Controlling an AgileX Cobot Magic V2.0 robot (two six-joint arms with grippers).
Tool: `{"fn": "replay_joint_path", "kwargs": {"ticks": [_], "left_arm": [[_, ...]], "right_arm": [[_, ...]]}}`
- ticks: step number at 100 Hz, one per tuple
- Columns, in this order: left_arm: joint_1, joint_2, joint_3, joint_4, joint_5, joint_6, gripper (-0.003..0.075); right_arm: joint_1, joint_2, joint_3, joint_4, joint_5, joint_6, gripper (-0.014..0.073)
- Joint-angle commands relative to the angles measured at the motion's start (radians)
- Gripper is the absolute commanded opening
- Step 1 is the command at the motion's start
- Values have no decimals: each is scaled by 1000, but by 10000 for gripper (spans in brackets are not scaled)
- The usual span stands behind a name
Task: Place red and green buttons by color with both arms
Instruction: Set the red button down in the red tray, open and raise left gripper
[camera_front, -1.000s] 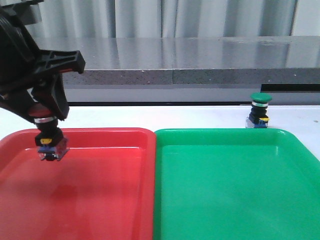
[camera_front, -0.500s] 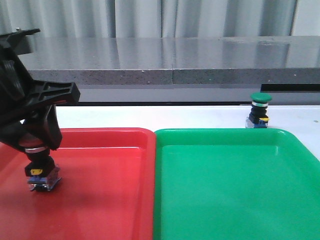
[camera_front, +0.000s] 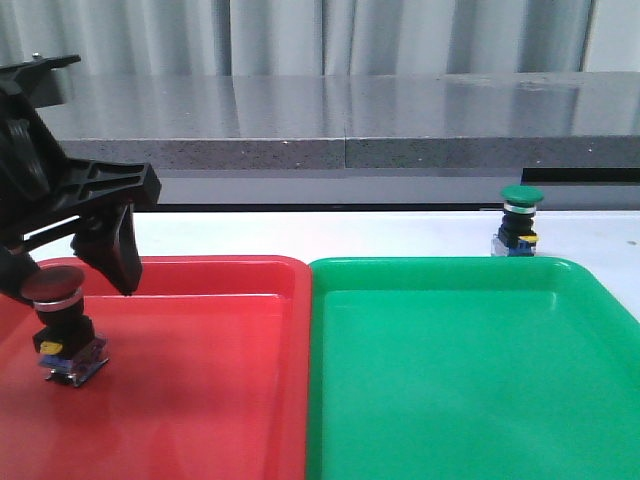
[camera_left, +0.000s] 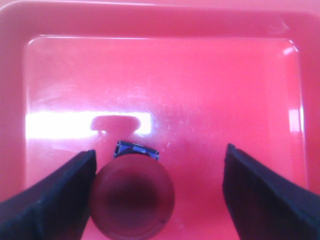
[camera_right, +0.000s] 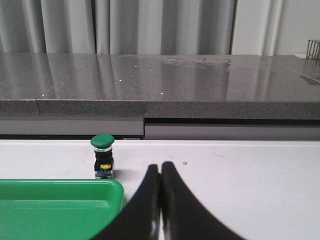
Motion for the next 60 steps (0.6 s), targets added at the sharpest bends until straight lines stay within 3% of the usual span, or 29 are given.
{"fn": "replay_joint_path", "kwargs": {"ticks": [1,34,60], "left_arm": [[-8,-40,-20,5,-51,-11,517],[38,-55,-22,40,-39,-11,517],[79,-181,-22,47,-77,-11,513]], "right_arm": [[-4,-22,-18,-4,-79,-1,-64],[-4,-22,-18,-4,-79,-1,-64],[-4,-22,-18,-4,-79,-1,-64]]}}
